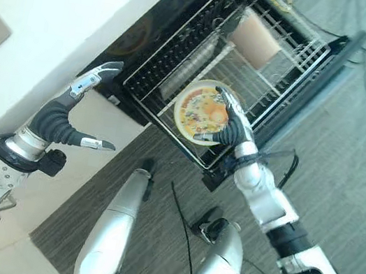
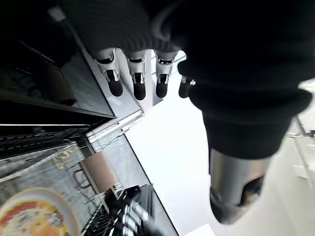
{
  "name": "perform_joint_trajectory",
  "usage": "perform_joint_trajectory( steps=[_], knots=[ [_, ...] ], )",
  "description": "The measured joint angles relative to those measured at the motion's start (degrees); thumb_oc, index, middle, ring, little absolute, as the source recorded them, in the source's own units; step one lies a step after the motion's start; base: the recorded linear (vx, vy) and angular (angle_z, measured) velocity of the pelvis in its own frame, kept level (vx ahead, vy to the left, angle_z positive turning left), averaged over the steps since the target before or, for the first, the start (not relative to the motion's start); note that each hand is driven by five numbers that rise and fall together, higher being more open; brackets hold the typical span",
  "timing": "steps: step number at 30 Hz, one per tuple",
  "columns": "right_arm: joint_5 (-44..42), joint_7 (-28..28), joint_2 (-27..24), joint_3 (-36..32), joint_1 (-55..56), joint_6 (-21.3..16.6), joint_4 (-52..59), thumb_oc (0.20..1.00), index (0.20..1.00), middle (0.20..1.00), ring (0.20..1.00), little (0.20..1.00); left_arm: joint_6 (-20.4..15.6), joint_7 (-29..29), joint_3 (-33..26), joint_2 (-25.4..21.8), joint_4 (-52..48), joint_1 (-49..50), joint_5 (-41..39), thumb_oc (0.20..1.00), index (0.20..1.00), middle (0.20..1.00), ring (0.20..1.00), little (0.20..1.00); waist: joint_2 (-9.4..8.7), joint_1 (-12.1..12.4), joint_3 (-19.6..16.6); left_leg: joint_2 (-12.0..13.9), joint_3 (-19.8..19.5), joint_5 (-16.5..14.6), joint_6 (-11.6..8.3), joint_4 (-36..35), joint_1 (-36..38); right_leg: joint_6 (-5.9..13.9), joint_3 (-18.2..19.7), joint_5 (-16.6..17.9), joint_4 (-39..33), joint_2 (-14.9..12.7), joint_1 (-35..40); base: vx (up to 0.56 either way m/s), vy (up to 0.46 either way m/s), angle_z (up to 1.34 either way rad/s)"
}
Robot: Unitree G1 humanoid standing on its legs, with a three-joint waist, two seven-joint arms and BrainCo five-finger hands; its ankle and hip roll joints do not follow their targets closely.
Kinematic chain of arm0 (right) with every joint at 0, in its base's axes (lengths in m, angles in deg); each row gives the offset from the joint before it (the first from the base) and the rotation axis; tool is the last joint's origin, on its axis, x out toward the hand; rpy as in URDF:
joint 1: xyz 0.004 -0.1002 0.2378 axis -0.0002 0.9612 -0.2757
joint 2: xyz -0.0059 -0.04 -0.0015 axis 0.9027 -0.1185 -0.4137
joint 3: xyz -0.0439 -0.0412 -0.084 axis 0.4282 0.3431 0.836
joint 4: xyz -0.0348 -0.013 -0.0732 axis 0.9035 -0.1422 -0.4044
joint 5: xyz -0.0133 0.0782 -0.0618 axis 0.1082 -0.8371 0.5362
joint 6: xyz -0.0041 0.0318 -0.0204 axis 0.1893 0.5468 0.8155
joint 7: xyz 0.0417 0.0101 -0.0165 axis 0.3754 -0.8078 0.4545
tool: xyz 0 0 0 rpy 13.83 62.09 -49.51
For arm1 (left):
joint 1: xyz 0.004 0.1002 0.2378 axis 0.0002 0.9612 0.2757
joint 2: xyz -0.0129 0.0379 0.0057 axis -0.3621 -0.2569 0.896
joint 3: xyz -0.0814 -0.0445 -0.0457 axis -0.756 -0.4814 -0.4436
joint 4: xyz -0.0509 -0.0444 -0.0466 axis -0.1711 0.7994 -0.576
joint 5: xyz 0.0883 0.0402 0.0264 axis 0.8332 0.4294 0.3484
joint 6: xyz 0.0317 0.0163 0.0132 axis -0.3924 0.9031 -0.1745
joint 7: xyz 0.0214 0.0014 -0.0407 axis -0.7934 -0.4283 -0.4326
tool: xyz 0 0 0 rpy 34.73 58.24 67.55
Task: Place the dishes in the dishwasher.
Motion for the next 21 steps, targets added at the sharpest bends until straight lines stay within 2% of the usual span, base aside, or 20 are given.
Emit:
perform_joint_trajectory(
  steps=[3,7,10,12,13,15,17,19,20,21],
  knots=[
    [1.8,0.4,0.6,-0.6,1.0,1.7,1.0,1.0,1.0,1.0,1.0,1.0,1.8,-0.3,0.0,0.6,0.1,-1.6,2.1,1.0,1.0,1.0,1.0,1.0,-0.2,-0.4,-0.1,0.6,1.0,0.8,-0.37,-3.2,4.5,-0.61,0.2,0.6,-2.8,0.8,3.2,0.07,-0.01,-0.15],
    [2.0,1.4,1.5,-1.1,3.9,2.3,3.3,1.0,1.0,1.0,1.0,1.0,4.1,0.3,0.0,2.9,0.6,-1.3,2.1,1.0,1.0,1.0,1.0,1.0,-0.3,-0.4,-0.1,0.7,2.5,1.6,-0.98,-7.9,12.7,0.76,0.1,2.0,-7.6,1.8,10.8,0.08,0.005,-0.08],
    [2.0,1.3,1.7,-4.8,8.0,2.0,7.1,1.0,1.0,1.0,1.0,1.0,5.2,0.8,0.0,4.0,0.7,-0.7,2.1,1.0,1.0,1.0,1.0,1.0,-0.3,-1.1,-0.1,0.6,3.8,1.6,-0.93,-10.9,17.8,1.55,0.2,3.2,-11.7,2.2,15.7,0.13,0.05,-0.15],
    [2.0,1.3,2.4,-8.8,14.5,1.4,12.0,1.0,1.0,1.0,1.0,1.0,6.0,1.4,-1.1,7.0,0.7,2.8,2.1,1.0,1.0,1.0,1.0,1.0,-0.24,-1.4,-0.1,0.9,5.5,1.6,-0.88,-14.1,23.3,2.39,0.4,5.0,-16.6,3.1,21.0,0.13,0.059,-0.27],
    [2.0,1.2,2.3,-10.7,18.3,-0.7,15.0,1.0,1.0,1.0,1.0,1.0,6.2,2.0,-2.5,7.4,0.6,5.1,2.1,1.0,1.0,1.0,1.0,1.0,-0.28,-2.2,-0.6,0.8,6.5,1.5,-0.84,-16.1,26.6,2.77,0.6,5.8,-19.6,3.7,24.0,0.13,0.078,-0.28],
    [1.6,1.2,2.8,-12.3,21.5,-3.6,16.4,1.0,1.0,1.0,1.0,1.0,6.3,2.6,-3.6,8.4,0.7,6.8,2.1,1.0,1.0,1.0,1.0,1.0,0.03,-3.6,-4.2,0.7,7.3,1.7,-0.75,-18.5,28.2,3.42,0.6,7.2,-23.0,3.9,25.8,0.14,0.084,-0.2],
    [-0.8,1.7,6.0,-15.0,25.2,-7.9,16.4,1.0,1.0,1.0,1.0,1.0,6.4,4.0,-4.6,10.9,0.7,9.7,2.1,1.0,1.0,1.0,1.0,1.0,1.18,-4.6,-9.6,0.0,8.8,2.6,-0.71,-23.1,32.7,4.02,0.6,9.3,-29.1,4.9,30.1,0.18,0.07,-0.21],
    [-4.0,4.1,7.6,-17.2,27.3,-11.5,18.3,1.0,1.0,1.0,1.0,1.0,6.4,5.1,-4.7,12.9,0.7,11.8,2.1,1.0,1.0,1.0,1.0,1.0,2.15,-5.5,-13.5,-0.2,9.9,2.8,-0.91,-26.4,37.4,4.64,0.6,10.4,-33.4,5.6,34.5,0.1,0.04,-0.22],
    [-6.1,5.3,9.0,-17.9,28.5,-14.3,19.2,1.0,1.0,1.0,1.0,1.0,6.3,5.5,-5.1,13.9,0.9,13.8,2.0,1.0,1.0,1.0,1.0,1.0,2.17,-6.1,-16.9,-0.1,10.4,2.8,-0.95,-27.6,37.8,4.71,0.7,10.3,-34.3,5.9,34.6,0.02,0.015,-0.17],
    [-7.4,5.8,9.1,-18.0,28.5,-16.1,19.3,1.0,1.0,1.0,1.0,1.0,6.3,5.8,-5.0,14.2,1.2,14.2,2.0,1.0,1.0,1.0,1.0,1.0,2.37,-6.6,-18.3,0.1,10.6,2.9,-1.06,-27.9,38.1,4.69,0.7,10.3,-34.5,6.1,34.6,0.02,0.011,-0.17]
  ],
)
